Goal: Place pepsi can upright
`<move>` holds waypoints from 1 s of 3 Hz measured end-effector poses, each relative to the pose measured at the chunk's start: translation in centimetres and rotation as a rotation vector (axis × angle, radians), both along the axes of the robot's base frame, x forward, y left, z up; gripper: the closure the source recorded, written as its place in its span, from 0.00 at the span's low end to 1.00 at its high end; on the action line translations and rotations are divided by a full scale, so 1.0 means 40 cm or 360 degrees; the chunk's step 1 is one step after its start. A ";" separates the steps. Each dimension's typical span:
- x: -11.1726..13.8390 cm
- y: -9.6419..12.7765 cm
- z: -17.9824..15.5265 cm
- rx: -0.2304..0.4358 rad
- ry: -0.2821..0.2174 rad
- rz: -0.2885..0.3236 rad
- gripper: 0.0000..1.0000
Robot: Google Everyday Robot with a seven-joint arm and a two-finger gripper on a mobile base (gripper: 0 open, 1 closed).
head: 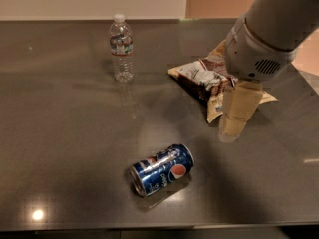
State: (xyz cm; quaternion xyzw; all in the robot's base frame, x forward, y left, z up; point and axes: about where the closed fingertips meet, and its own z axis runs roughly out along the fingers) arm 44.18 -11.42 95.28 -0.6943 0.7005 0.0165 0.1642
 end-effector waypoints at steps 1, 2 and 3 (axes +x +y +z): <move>-0.025 0.063 -0.032 0.0008 0.0030 0.0118 0.00; -0.050 0.117 -0.068 0.0012 0.0059 0.0232 0.00; -0.079 0.161 -0.100 0.0001 0.0080 0.0331 0.00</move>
Offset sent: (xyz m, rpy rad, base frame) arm -0.0329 0.0717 -0.0501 0.0107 0.0748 0.2365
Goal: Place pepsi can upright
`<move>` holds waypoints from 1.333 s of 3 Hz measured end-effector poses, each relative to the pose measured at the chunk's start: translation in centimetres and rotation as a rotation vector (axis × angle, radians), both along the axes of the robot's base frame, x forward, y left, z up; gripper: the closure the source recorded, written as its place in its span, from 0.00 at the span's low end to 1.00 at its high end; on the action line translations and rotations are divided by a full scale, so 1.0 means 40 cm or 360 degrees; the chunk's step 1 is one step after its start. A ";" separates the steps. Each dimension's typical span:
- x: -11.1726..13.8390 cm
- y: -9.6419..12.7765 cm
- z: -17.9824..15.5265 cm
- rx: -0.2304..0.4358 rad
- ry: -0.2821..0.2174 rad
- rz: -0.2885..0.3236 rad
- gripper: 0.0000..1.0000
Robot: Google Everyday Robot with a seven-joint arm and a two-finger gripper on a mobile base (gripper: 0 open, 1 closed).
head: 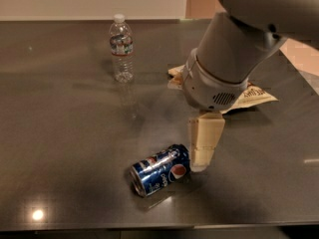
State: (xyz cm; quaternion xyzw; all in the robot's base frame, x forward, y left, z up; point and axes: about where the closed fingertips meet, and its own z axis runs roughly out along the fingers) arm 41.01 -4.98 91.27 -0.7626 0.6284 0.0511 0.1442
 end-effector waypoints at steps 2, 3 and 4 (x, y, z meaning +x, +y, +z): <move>-0.040 0.052 -0.041 -0.0054 -0.0008 0.0131 0.00; -0.080 0.066 -0.062 -0.0110 -0.0010 0.0241 0.00; -0.108 0.070 -0.088 -0.0165 0.0006 0.0315 0.00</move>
Offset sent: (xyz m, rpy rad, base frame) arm -0.0206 0.0277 -0.0286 -0.0476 0.0081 0.1157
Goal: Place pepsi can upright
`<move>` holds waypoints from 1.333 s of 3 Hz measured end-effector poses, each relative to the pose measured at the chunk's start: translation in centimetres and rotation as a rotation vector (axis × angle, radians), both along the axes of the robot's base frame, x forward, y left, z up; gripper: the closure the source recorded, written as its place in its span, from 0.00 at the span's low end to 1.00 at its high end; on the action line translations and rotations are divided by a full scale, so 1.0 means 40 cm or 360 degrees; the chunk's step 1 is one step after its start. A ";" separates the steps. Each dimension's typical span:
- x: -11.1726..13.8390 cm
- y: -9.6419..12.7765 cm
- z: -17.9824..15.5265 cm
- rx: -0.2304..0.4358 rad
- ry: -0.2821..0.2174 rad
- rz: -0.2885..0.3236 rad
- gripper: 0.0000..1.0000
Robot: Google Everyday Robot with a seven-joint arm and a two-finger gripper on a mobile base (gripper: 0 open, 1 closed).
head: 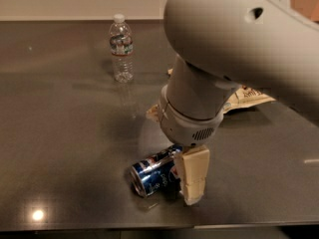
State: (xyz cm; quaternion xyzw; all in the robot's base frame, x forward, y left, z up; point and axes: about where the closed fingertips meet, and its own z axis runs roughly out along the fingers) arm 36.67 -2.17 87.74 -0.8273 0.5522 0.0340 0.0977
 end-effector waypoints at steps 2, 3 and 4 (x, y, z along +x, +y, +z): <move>-0.010 -0.004 -0.046 -0.0055 0.0044 0.0046 0.00; 0.002 0.002 -0.078 -0.0075 0.0076 0.0048 0.00; 0.000 0.006 -0.083 -0.0084 0.0079 0.0056 0.00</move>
Offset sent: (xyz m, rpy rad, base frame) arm 0.0001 -0.0060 -0.0344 -0.0502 0.0645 0.0314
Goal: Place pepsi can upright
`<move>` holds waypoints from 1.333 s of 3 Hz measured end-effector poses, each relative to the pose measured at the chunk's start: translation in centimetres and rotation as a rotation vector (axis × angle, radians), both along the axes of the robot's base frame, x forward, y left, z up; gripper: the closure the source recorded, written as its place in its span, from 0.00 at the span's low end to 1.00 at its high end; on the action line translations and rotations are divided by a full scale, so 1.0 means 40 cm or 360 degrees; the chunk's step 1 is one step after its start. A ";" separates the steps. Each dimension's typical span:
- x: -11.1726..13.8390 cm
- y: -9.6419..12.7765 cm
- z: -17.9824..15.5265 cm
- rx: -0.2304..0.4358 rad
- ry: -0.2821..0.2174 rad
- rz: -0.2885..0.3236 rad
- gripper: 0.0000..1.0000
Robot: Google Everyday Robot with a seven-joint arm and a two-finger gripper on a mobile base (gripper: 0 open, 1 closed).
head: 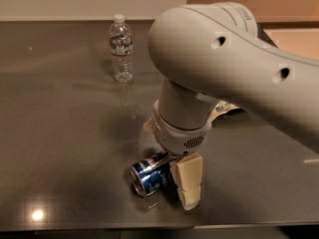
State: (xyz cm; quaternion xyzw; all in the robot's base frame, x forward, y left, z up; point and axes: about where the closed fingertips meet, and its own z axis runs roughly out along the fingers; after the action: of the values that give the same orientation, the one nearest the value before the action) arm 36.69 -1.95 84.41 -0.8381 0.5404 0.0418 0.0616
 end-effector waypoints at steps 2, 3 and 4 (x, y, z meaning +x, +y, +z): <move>-0.011 0.001 -0.011 -0.0025 0.0000 0.0032 0.42; -0.014 0.003 -0.011 -0.0030 0.0001 0.0052 0.65; 0.015 0.006 0.029 -0.0054 -0.0088 0.0104 0.88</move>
Offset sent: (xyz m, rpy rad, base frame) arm -0.0055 -0.0009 -0.0102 -0.0228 0.0125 0.0294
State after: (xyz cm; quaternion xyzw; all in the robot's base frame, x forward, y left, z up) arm 37.27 -1.71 85.56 -0.8571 0.5114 0.0115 0.0607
